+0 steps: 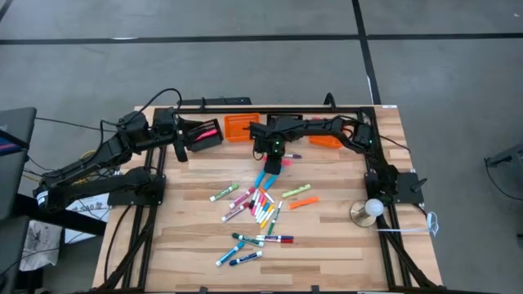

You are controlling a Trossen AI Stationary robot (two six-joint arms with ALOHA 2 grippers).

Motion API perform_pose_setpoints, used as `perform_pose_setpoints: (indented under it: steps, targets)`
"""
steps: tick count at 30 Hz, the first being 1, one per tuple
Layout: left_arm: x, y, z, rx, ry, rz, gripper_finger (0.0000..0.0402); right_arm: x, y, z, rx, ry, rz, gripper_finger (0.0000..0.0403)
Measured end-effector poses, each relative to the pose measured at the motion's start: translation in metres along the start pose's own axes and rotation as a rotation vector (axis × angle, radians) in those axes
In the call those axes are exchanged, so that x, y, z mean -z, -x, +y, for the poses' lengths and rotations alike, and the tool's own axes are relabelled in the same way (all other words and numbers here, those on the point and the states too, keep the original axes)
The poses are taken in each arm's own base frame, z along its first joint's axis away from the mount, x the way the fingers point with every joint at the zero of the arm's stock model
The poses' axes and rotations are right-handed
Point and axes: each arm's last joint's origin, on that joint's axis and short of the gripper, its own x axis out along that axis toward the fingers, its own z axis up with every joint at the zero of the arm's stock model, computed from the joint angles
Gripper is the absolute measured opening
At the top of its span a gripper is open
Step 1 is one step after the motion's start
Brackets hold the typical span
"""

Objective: Pick & Place Markers
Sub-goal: Put the pink highlighter into the left black bin

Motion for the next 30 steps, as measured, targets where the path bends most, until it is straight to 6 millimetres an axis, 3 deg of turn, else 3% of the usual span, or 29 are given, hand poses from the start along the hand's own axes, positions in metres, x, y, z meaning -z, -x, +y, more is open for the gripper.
perform_pose_setpoints:
  steps: [10, 14, 23, 30]
  targets:
    - [0.000, 0.000, 0.000, 0.000, 0.000, 0.000, 0.0136, -0.013, 0.045, 0.014, 0.101, 0.028, 0.022, 0.0062]
    - [0.000, 0.000, 0.000, 0.000, 0.000, 0.000, 0.0136, -0.018, 0.075, 0.026, 0.063, 0.047, 0.000, 0.0062]
    - [0.015, -0.012, 0.002, 0.039, 0.047, 0.082, 0.0136, -0.043, 0.161, 0.047, -0.225, 0.093, -0.383, 0.0061]
    - [0.015, -0.021, -0.001, 0.184, 0.040, 0.090, 0.0136, -0.055, 0.191, 0.045, -0.402, 0.063, -0.646, 0.0061]
